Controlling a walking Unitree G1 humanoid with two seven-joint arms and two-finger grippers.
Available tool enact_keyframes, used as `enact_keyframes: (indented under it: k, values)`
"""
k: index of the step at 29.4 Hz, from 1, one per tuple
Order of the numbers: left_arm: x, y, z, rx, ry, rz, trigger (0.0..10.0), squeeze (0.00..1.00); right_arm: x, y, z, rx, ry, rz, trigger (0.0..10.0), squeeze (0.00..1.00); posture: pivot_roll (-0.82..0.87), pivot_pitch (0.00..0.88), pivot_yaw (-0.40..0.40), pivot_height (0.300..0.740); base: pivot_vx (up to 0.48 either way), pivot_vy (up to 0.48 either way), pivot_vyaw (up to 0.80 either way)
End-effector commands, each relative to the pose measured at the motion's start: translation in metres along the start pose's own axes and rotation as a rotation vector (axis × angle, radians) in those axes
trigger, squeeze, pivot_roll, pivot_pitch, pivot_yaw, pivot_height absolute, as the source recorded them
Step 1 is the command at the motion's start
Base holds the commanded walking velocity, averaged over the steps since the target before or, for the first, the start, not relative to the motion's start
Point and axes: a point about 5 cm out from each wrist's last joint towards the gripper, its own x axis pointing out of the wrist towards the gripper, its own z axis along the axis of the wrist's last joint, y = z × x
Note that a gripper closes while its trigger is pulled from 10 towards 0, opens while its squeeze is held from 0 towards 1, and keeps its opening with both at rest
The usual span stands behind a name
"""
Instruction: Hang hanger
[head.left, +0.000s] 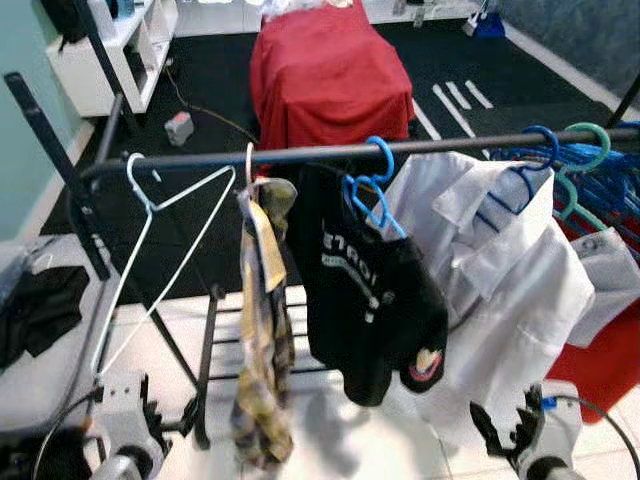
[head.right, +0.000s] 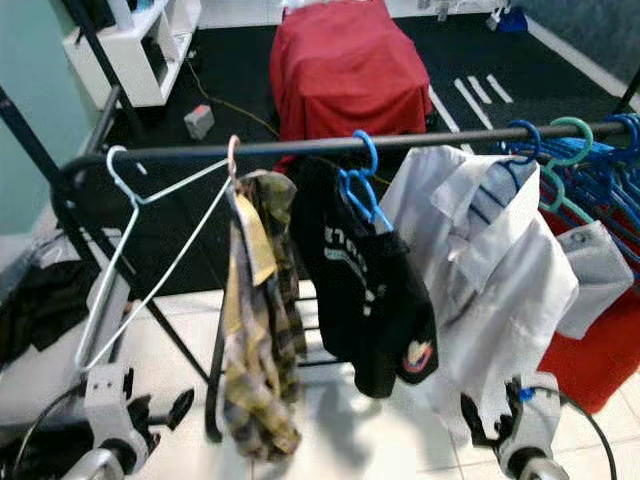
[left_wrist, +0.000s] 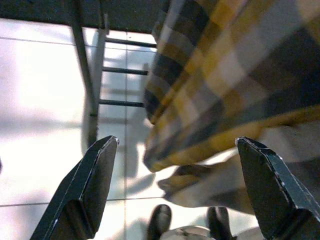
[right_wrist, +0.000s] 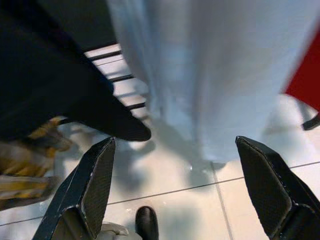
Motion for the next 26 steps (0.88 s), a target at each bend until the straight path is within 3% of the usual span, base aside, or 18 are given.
enact_keyframes:
  k: [1, 17, 26]
  values:
    - [-0.002, -0.0024, -0.0038, -0.005, 0.019, -0.013, 10.0, 0.0, -0.004, -0.0046, -0.0013, 0.019, 0.002, -0.02, 10.0, 0.0, -0.08, 0.173, 0.003, 0.74, 0.0, -0.48, 0.0]
    - [-0.0018, -0.0035, -0.002, -0.002, 0.022, -0.025, 10.0, 0.0, -0.0035, -0.0034, -0.0005, 0.024, 0.001, -0.015, 10.0, 0.0, -0.08, 0.172, 0.009, 0.74, 0.0, -0.48, 0.0]
    - [-0.0028, -0.0039, -0.0006, -0.021, 0.024, -0.037, 10.0, 0.0, -0.0044, -0.0052, 0.0004, 0.039, -0.002, -0.031, 10.0, 0.0, -0.08, 0.172, 0.01, 0.74, 0.0, 0.0, 0.0]
